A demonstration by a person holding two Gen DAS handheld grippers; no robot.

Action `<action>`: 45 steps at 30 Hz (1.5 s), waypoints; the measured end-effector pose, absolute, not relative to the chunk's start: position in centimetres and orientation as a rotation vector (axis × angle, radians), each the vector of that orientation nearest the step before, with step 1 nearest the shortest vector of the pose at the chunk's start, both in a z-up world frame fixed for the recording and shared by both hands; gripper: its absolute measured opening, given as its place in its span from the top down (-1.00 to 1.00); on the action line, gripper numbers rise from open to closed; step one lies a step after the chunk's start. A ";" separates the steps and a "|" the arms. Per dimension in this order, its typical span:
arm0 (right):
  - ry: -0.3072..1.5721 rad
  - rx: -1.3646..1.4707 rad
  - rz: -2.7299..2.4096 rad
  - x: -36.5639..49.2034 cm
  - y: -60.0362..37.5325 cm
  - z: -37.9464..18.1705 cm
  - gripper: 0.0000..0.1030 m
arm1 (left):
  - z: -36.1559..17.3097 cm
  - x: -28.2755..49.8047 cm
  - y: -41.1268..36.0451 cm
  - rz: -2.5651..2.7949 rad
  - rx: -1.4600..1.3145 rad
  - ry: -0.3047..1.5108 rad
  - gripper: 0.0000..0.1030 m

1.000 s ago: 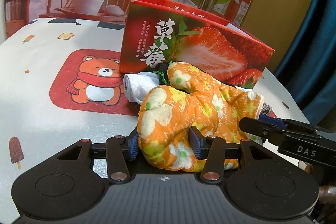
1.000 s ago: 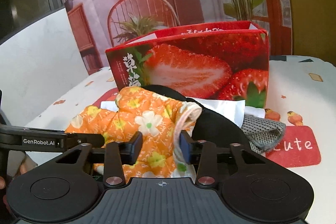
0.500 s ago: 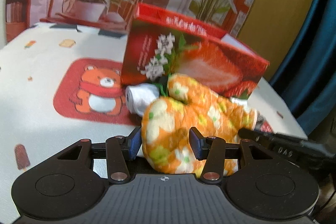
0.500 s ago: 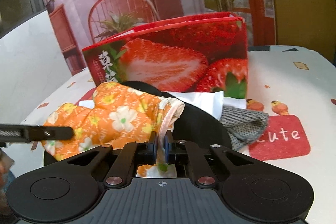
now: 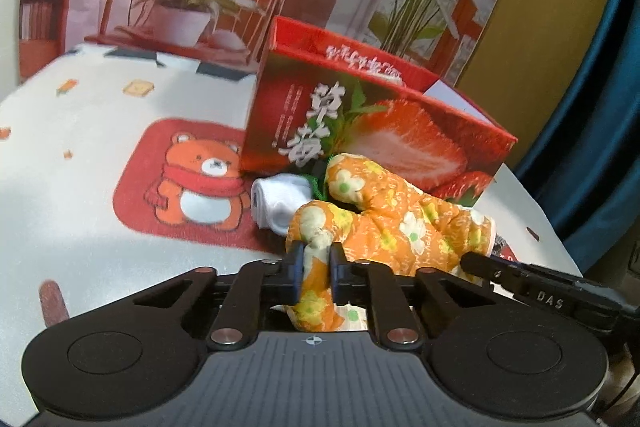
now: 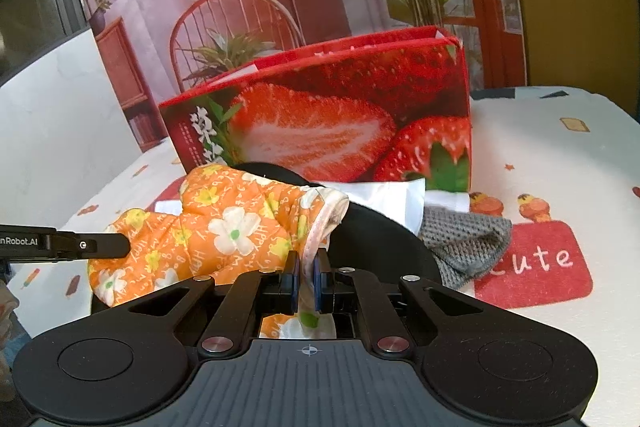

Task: Organize soft objects
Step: 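Close both grippers on the cuff of the orange oven mitt, then lift the oven mitt into the red box and open the grippers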

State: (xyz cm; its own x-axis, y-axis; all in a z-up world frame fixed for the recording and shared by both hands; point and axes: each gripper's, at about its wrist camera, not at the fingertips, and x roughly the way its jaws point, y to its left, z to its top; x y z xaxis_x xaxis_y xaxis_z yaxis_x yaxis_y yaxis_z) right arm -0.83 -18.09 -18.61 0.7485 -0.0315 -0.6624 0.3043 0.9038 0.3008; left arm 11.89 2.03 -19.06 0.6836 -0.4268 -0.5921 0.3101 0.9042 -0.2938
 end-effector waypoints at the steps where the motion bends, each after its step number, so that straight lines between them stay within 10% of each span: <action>1: 0.694 0.408 -0.186 -0.8 -18.1 -18.3 0.87 | -18.7 11.8 2.0 -0.414 -0.169 0.693 0.76; 24: 0.446 0.195 -0.128 10.1 -24.4 -5.9 0.88 | -8.0 19.4 -2.6 -0.365 -0.104 0.406 0.77; 45: 0.838 0.245 -0.130 19.9 -29.2 -16.1 0.88 | -14.9 30.7 -6.7 -0.373 -0.016 0.773 0.77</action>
State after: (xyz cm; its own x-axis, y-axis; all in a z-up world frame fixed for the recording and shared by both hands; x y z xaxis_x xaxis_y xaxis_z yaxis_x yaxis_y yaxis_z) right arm 19.88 -29.19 -16.08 0.6632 -0.0180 -0.7482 0.2103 0.9639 0.1632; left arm 30.72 -6.68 -14.93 0.6535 -0.3347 -0.6789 0.3228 0.9345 -0.1499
